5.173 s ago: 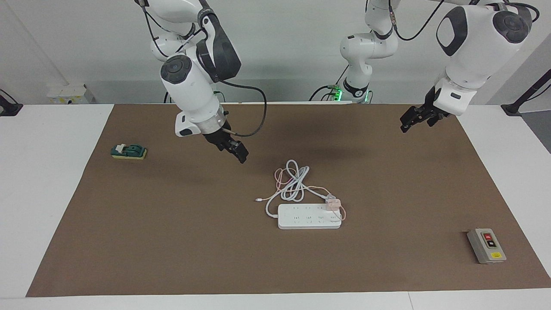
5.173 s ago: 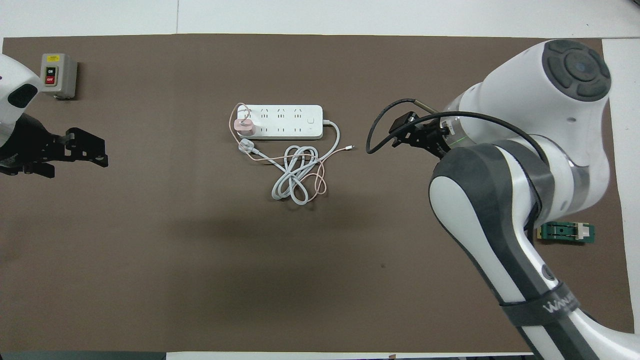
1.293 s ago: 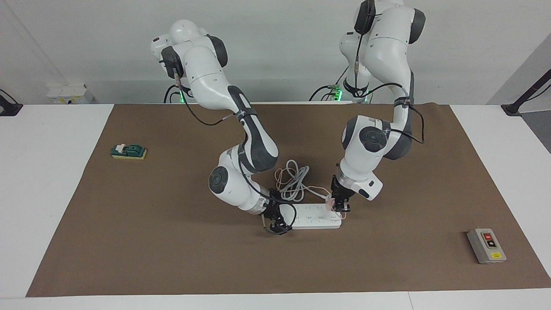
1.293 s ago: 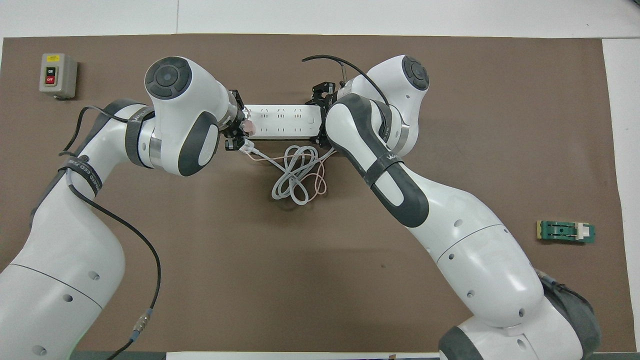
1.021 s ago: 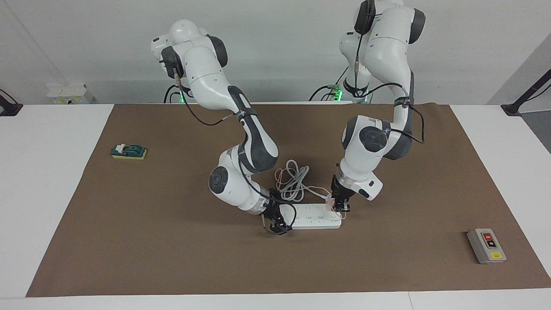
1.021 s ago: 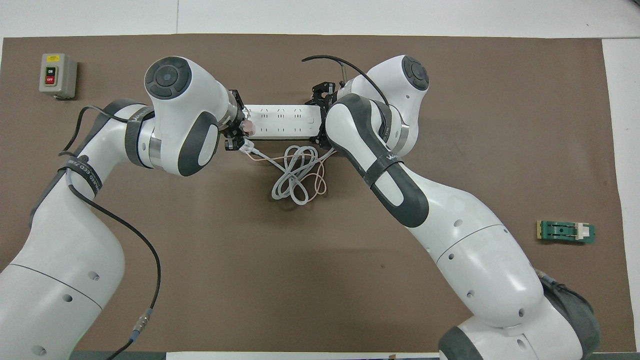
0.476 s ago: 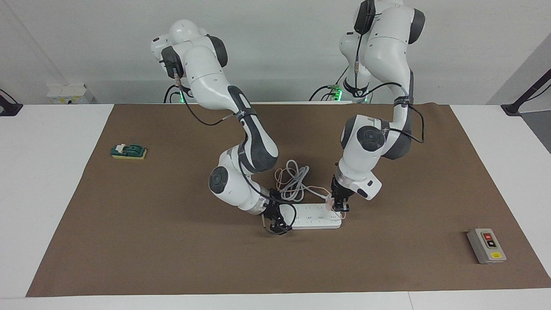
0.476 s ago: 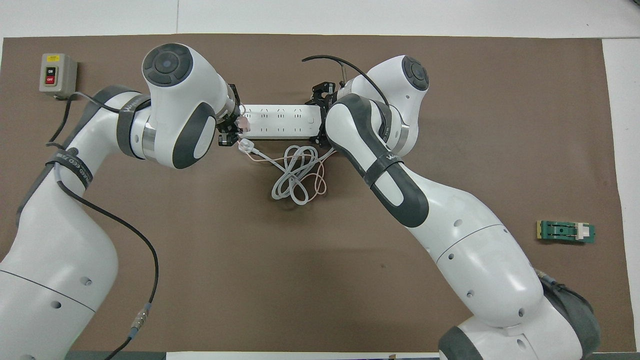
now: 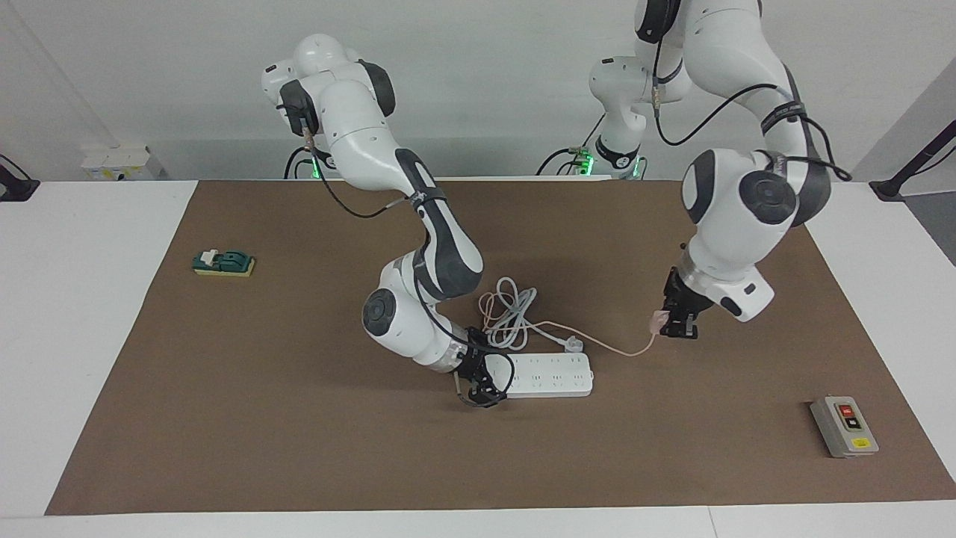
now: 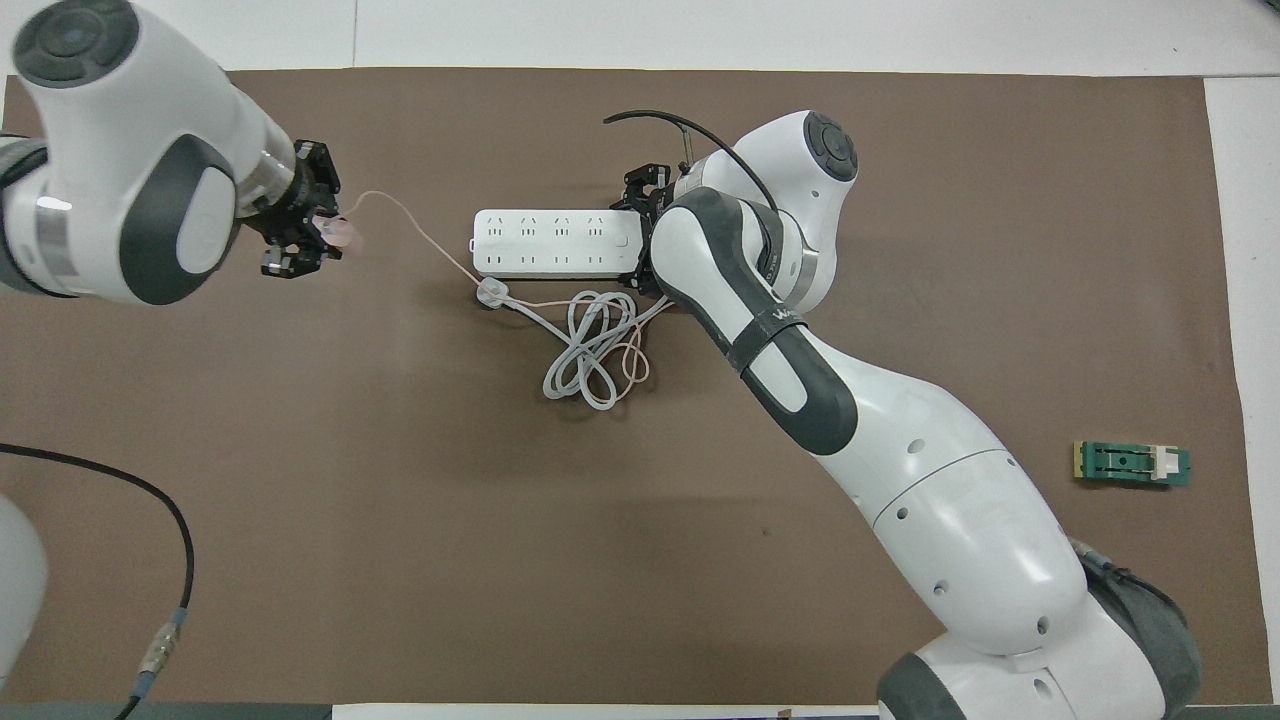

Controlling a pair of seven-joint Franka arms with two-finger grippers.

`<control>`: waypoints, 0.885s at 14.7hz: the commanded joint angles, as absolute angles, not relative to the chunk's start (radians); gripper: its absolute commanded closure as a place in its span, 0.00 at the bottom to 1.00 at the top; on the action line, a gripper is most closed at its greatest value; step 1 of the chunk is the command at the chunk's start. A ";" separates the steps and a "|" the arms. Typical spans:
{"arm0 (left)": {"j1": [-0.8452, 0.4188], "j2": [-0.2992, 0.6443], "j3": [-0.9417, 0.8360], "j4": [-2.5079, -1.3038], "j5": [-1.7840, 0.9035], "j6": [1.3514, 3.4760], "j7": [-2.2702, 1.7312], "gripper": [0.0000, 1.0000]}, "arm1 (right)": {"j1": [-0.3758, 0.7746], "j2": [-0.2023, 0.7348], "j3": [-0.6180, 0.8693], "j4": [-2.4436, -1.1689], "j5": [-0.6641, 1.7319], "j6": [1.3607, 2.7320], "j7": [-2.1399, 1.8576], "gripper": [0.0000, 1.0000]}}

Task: Unplug charger and place it aside
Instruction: 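Pull the pink charger out of the strip with the left gripper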

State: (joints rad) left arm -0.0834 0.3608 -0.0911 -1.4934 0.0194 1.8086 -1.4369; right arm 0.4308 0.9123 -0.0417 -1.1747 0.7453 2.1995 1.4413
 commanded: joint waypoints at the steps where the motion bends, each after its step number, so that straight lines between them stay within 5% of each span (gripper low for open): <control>1: 0.017 0.311 -0.098 -1.522 -0.002 1.741 -1.242 1.00 | 0.440 0.936 -0.037 -1.154 0.781 2.240 1.400 0.61; 2: 0.053 0.304 -0.097 -1.522 -0.002 1.724 -1.164 1.00 | 0.440 0.936 -0.037 -1.152 0.782 2.238 1.407 0.48; 4: 0.119 0.302 -0.097 -1.520 -0.002 1.712 -1.041 1.00 | 0.442 0.925 -0.037 -1.151 0.779 2.229 1.440 0.03; 9: 0.227 0.298 -0.097 -1.535 -0.002 1.718 -0.823 1.00 | 0.440 0.861 -0.037 -1.152 0.784 2.214 1.468 0.00; 13: 0.224 0.241 -0.101 -1.675 -0.003 1.782 -0.596 1.00 | 0.428 0.798 -0.041 -1.158 0.779 2.152 1.497 0.00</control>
State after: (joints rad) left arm 0.2236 0.3110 -0.0932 -1.5542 0.0099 1.7318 -0.6976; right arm 0.4394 0.8344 -0.0396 -1.1458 0.7650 2.1896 1.4822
